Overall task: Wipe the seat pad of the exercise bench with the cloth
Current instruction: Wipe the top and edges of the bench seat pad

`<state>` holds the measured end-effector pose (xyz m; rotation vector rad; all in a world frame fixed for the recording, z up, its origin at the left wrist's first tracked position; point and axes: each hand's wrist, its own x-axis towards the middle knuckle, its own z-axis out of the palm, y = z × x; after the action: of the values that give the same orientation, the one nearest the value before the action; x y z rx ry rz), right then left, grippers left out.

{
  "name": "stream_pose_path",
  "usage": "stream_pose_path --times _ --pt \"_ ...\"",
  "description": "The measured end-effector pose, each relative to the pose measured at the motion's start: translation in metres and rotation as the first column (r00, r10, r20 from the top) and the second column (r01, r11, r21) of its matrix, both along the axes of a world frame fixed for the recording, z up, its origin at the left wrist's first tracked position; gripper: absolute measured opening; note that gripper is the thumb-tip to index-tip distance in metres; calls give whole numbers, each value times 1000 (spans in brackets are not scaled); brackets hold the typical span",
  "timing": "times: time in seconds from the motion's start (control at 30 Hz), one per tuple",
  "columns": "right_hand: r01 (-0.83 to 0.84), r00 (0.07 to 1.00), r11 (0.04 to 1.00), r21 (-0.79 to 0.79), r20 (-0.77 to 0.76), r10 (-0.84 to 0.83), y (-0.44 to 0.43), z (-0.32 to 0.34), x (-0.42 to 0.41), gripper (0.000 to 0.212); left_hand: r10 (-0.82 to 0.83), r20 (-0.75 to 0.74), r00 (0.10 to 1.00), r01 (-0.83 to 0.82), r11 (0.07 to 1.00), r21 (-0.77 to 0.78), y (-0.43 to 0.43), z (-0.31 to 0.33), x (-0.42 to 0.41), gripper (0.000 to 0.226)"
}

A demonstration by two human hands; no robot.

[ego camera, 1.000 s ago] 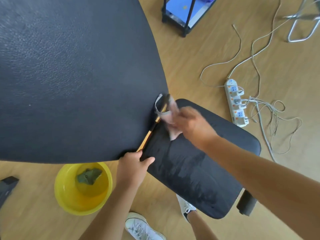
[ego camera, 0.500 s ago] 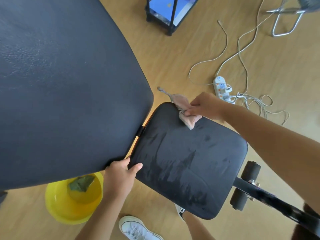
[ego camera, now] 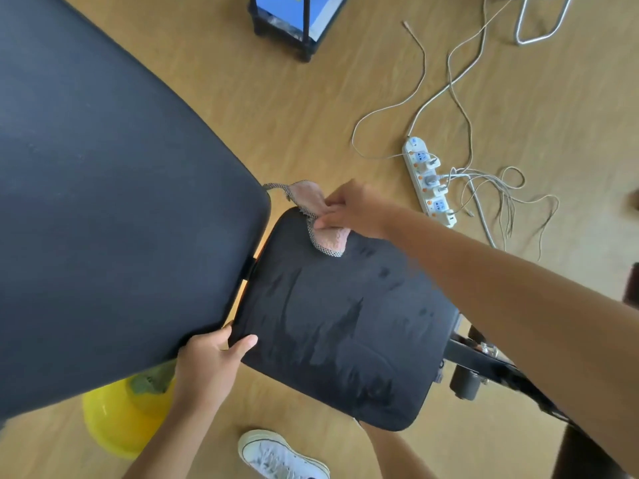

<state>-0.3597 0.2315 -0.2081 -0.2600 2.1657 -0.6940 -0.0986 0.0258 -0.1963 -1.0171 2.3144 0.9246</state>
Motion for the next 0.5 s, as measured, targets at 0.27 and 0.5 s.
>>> stream_pose_path --times 0.27,0.5 --pt "493 864 839 229 -13 -504 194 36 87 23 128 112 985 -135 990 50 1 -11 -3 59" --pt "826 563 561 59 -29 -826 178 21 92 35 145 148 978 -157 985 70 -3 -16 -2 67"
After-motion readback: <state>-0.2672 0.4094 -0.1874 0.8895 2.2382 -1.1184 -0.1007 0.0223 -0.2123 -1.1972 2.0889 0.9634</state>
